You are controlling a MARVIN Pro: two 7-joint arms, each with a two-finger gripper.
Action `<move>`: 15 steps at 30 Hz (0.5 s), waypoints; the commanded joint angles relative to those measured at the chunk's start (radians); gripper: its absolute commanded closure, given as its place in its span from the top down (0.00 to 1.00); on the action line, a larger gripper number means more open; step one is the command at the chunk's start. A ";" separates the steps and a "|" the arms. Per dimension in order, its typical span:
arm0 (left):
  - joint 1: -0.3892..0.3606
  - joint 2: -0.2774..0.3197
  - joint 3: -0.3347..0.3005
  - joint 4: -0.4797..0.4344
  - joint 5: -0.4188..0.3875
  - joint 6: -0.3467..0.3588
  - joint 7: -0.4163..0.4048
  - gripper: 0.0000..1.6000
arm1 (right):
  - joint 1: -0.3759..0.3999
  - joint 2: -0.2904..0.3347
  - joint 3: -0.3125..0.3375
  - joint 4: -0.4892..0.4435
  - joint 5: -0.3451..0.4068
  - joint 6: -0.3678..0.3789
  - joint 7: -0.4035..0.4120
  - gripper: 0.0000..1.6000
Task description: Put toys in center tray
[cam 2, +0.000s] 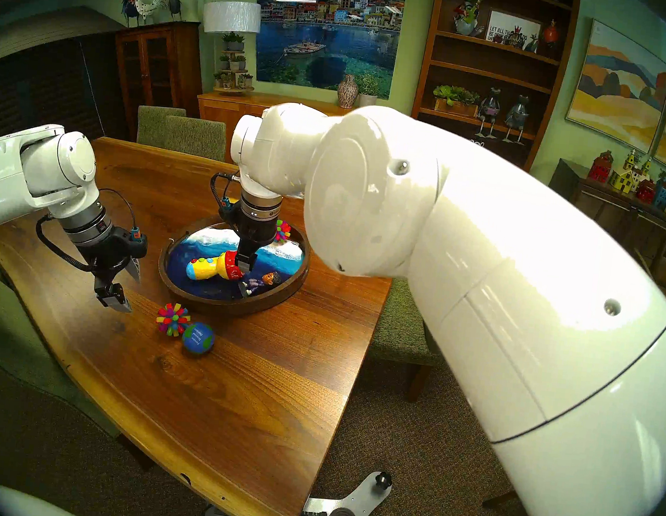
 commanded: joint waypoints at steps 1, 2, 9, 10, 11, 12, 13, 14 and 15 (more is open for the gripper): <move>-0.034 -0.001 -0.026 0.001 0.001 0.001 0.001 1.00 | 0.115 0.024 -0.030 -0.038 -0.036 0.046 0.128 1.00; -0.033 -0.001 -0.026 0.001 0.001 0.001 0.001 1.00 | 0.125 0.028 -0.033 -0.051 -0.038 0.047 0.146 1.00; -0.033 -0.001 -0.027 0.001 0.001 0.001 0.001 1.00 | 0.145 0.053 -0.048 -0.097 -0.055 0.060 0.211 1.00; -0.033 0.000 -0.027 0.001 0.001 0.001 0.001 1.00 | 0.170 0.057 -0.049 -0.143 -0.052 0.058 0.215 1.00; -0.034 0.000 -0.027 0.001 0.001 0.001 0.001 1.00 | 0.182 0.059 -0.049 -0.167 -0.049 0.057 0.210 1.00; -0.034 0.000 -0.027 0.001 0.001 0.001 0.001 1.00 | 0.187 0.061 -0.048 -0.181 -0.048 0.058 0.205 1.00; -0.034 0.000 -0.027 0.001 0.001 0.001 0.001 1.00 | 0.187 0.061 -0.048 -0.181 -0.048 0.058 0.205 1.00; -0.034 0.000 -0.027 0.001 0.001 0.001 0.000 1.00 | 0.197 0.064 -0.049 -0.204 -0.043 0.064 0.187 1.00; -0.034 0.000 -0.027 0.001 0.001 0.001 0.000 1.00 | 0.202 0.068 -0.048 -0.221 -0.040 0.066 0.174 1.00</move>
